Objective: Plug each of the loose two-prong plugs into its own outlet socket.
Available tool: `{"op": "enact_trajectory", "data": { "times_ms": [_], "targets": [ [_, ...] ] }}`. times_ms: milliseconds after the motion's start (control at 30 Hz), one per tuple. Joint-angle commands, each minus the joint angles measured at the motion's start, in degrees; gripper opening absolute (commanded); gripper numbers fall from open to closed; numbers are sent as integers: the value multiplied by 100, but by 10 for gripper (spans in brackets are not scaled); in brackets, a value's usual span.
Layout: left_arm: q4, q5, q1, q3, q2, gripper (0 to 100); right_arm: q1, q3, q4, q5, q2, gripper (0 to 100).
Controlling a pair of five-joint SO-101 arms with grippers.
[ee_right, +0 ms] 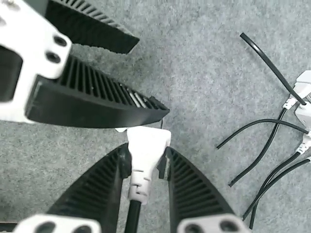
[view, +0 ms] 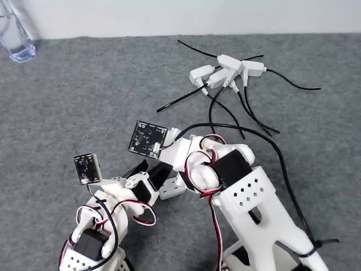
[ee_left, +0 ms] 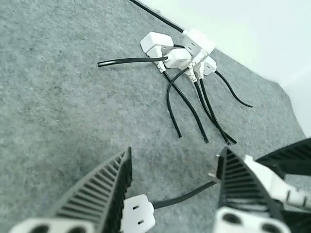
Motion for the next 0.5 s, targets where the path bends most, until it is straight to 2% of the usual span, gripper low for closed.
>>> {"op": "enact_trajectory", "data": {
  "times_ms": [0,467],
  "targets": [
    [-132,-70,18,-13,18,268,-154,-484,40,-79,-189,8],
    [-132,-70,18,-13,18,268,-163,-492,-154,-281,-198,8]
  ]
}}
